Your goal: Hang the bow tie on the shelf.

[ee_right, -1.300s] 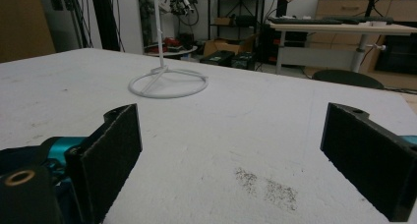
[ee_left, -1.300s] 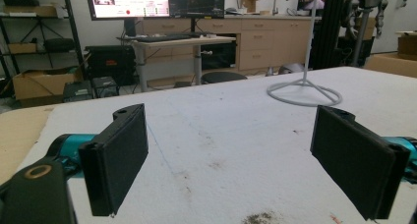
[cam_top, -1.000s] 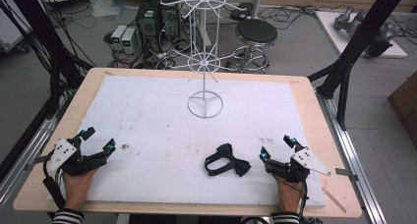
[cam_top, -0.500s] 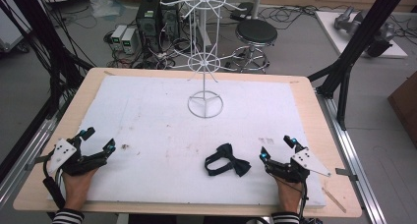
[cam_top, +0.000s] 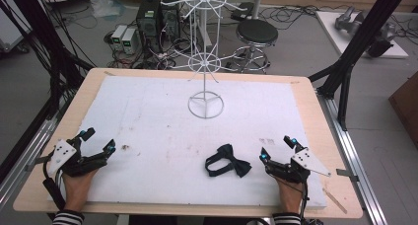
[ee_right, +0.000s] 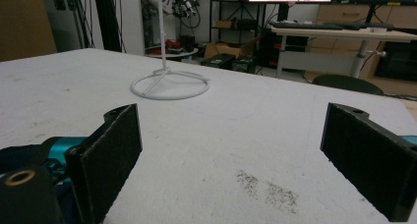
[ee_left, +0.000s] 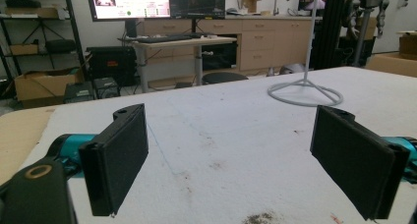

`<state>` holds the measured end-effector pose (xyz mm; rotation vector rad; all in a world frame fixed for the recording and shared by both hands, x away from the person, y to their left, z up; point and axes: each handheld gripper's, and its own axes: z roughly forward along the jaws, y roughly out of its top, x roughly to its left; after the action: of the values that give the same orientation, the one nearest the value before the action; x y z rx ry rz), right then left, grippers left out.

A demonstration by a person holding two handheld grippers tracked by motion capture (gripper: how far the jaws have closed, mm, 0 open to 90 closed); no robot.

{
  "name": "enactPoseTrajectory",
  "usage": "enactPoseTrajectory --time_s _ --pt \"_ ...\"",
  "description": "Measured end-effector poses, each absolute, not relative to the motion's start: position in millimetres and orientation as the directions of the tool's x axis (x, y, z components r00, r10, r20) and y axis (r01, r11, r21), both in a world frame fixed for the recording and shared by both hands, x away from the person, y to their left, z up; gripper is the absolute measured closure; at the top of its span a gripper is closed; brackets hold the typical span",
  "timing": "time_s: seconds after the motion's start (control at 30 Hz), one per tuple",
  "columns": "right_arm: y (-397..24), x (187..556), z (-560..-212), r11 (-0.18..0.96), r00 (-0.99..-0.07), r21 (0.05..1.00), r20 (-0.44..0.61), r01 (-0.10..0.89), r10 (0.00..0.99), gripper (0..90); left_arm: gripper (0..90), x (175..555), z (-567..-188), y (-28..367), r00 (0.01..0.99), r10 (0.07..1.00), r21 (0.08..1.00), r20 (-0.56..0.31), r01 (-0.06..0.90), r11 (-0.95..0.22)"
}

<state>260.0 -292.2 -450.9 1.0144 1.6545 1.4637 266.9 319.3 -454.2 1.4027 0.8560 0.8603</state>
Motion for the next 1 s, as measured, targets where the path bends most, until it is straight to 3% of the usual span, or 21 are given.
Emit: enactPoseTrajectory --time_s 0.57,1.0 --pt "-267 260 -419 0.134 -0.574 0.98 -0.025 0.148 0.819 7.5 14.8 267 -454 320 0.453 0.892 1.0 0.005 0.004 -0.007" --pt "-248 267 -399 0.264 -0.671 0.939 -0.051 0.22 0.74 7.5 14.8 267 -454 320 0.452 0.892 1.0 0.003 0.006 -0.007"
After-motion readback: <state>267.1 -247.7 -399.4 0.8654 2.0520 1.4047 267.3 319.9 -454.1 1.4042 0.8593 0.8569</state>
